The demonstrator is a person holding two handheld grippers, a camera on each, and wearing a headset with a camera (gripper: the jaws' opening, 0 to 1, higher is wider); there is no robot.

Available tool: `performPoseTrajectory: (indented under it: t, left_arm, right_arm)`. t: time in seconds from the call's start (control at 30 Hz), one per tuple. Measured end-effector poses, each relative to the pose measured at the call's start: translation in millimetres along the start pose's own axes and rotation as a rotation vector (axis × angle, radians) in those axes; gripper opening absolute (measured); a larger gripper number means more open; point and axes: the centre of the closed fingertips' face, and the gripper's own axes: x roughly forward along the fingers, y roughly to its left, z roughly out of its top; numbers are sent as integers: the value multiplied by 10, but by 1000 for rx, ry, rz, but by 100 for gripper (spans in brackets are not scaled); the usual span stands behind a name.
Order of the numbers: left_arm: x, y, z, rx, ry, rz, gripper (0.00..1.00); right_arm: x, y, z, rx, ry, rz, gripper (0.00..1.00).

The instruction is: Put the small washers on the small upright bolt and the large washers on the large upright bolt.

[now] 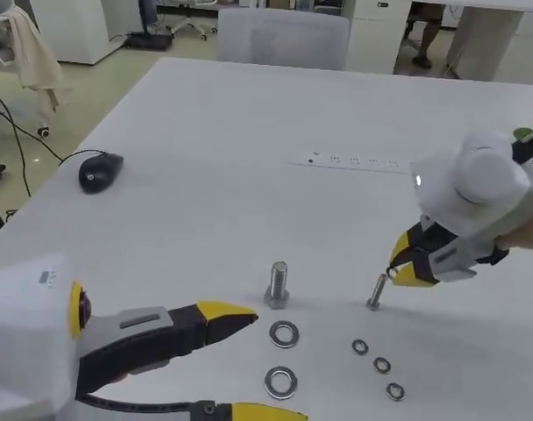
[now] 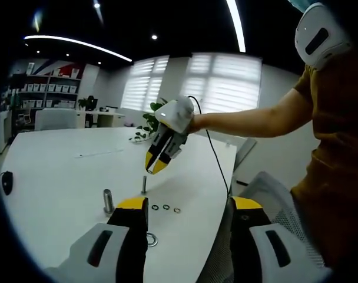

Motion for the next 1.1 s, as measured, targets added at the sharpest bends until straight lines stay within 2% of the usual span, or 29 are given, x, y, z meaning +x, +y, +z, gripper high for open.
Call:
performPoseTrajectory:
  t: [0.13, 0.57, 0.77, 1.1]
  left_arm:
    - [-9, 18, 14, -1, -8, 7, 54]
    - [-13, 22, 0, -4, -4, 10, 54]
    - [-15, 29, 4, -6, -7, 13, 54]
    - [-8, 38, 7, -7, -9, 15, 54]
  right_arm:
    - [27, -51, -15, -1, 11, -9, 12]
    - [134, -88, -61, -8, 33, 16, 12]
    - [169, -82, -52, -8, 33, 31, 12]
    - [291, -76, -110, -30, 63, 48, 12]
